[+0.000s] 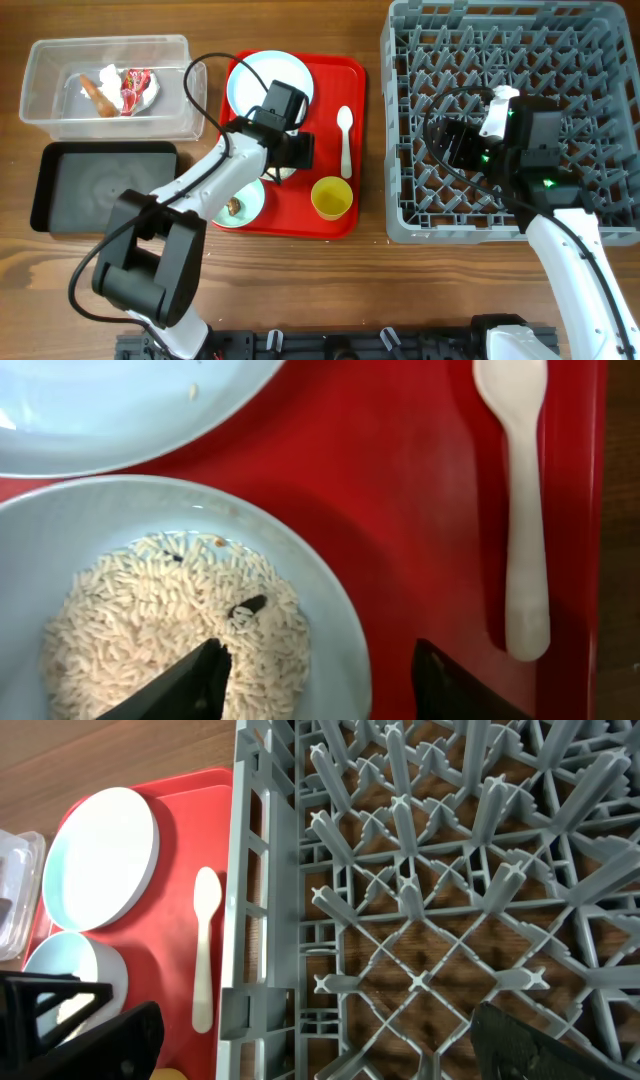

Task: Sort waste into correct bins and load items into the dishwasher rack
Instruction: 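Grasp the blue rice bowl rim with the left gripper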

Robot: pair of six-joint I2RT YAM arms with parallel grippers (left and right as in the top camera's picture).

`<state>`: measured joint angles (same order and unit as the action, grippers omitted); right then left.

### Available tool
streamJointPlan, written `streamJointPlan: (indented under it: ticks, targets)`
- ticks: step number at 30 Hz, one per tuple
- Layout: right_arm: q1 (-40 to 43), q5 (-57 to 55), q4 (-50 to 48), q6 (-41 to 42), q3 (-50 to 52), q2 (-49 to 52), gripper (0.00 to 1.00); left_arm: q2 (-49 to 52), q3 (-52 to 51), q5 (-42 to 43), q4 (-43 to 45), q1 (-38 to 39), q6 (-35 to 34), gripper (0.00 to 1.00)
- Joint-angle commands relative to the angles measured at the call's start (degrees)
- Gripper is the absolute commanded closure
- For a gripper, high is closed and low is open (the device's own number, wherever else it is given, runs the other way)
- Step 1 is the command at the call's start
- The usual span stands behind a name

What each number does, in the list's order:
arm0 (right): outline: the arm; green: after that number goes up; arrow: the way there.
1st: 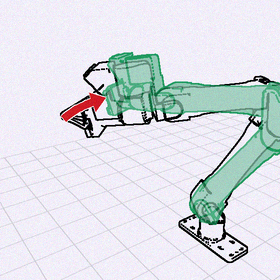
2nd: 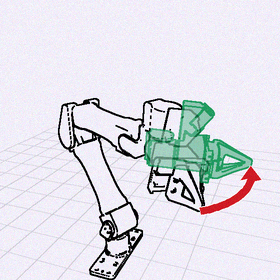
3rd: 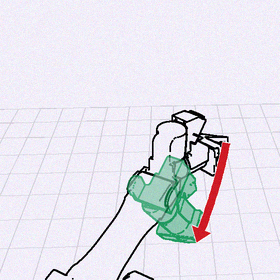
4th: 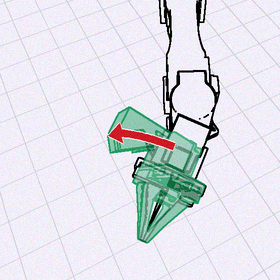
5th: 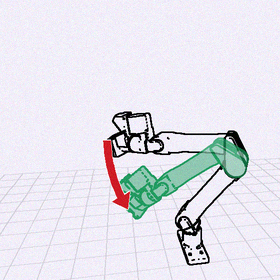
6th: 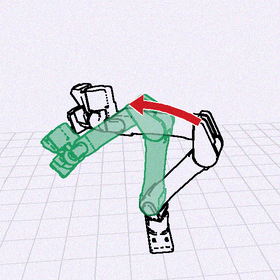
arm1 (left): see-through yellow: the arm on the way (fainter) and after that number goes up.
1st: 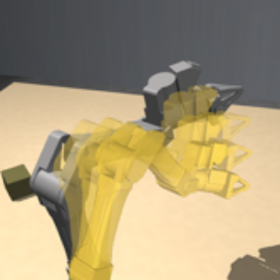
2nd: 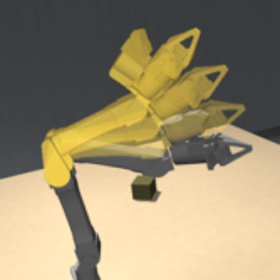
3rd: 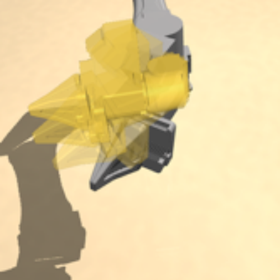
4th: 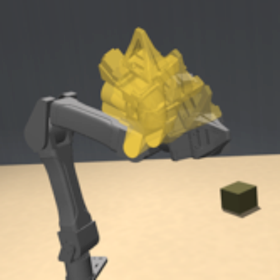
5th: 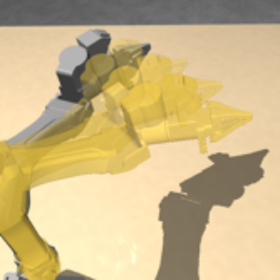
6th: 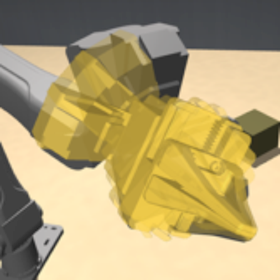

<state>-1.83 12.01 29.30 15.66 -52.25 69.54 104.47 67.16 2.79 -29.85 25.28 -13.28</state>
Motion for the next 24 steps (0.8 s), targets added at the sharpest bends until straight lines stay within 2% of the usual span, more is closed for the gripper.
streamJointPlan:
  ticks: [1,3,4,7,16,19,24]
  targets:
    - [-0.09,0.98,-0.35,1.03,-0.87,0.37,0.0,2.16,-0.57,-0.94,1.11,1.62,4.07,0.46]
    - [-0.09,0.98,-0.35,1.03,-0.87,0.37,0.0,2.97,-0.57,-0.96,1.79,2.23,5.03,0.53]
    - [-0.09,0.98,-0.33,1.01,-0.87,0.37,0.0,3.87,-0.57,-1.25,2.21,2.69,5.62,0.6]
    - [-0.09,0.98,-0.09,1.05,-0.87,0.37,0.0,4.52,-0.57,-2.29,2.19,2.91,5.57,0.73]
    - [-0.07,0.98,-0.11,1.03,-0.87,0.37,0.0,4.44,-0.35,-2.43,1.81,2.91,5.44,0.82]
    - [-0.09,0.98,-0.11,1.03,-0.87,0.37,0.0,3.93,-0.35,-2.25,1.75,2.91,3.61,0.96]
    - [-0.09,0.98,-0.09,1.03,-0.87,0.37,0.0,0.9,-0.35,-2.23,1.79,2.91,-0.17,0.96]
